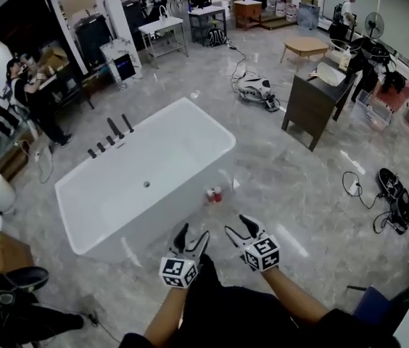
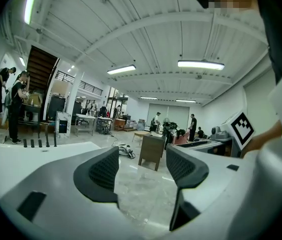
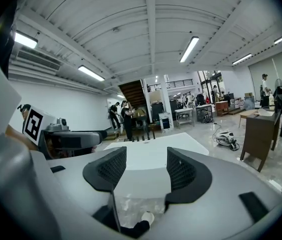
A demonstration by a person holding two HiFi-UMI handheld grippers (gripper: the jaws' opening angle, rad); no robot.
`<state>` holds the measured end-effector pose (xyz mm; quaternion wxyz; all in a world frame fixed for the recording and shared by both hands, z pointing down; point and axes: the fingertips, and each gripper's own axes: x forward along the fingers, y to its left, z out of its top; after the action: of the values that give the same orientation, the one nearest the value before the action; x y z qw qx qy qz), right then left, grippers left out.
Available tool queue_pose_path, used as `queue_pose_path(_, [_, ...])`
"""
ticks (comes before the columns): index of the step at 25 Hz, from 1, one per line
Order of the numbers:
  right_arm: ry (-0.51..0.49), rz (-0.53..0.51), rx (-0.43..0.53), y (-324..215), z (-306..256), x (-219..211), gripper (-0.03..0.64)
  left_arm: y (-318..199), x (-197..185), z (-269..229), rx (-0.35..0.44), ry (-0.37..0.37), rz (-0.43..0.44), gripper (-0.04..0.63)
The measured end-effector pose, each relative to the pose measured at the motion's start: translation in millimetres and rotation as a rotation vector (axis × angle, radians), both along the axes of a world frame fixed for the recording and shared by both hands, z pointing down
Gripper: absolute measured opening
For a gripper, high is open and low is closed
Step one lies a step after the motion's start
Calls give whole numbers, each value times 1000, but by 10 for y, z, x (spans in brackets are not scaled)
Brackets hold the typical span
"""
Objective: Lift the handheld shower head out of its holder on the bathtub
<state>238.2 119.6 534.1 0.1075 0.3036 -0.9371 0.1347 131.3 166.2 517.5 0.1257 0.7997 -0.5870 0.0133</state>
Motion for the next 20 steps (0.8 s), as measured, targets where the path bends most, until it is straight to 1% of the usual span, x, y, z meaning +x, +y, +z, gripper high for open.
queue_pose_path(5, [5, -21, -8, -480, 33, -468, 221, -453, -486, 43, -1, 2, -27, 276])
queue_pose_path(10, [4, -39, 3, -1084, 4, -1062, 220, -1001, -1142, 53, 6, 3, -62, 276])
queue_pose_path(14, [12, -71, -2, -1608, -44, -1602, 221, -1449, -1684, -2, 12, -2, -92, 278])
queue_pose_path(18, [18, -110, 3, -1999, -178, -2207, 221, -1848, -2256, -141, 14, -1, -116, 278])
queue_pose_path(20, [19, -124, -5, -2162, -205, -2434, 221, -2016, -2483, -137, 11, 2, -129, 278])
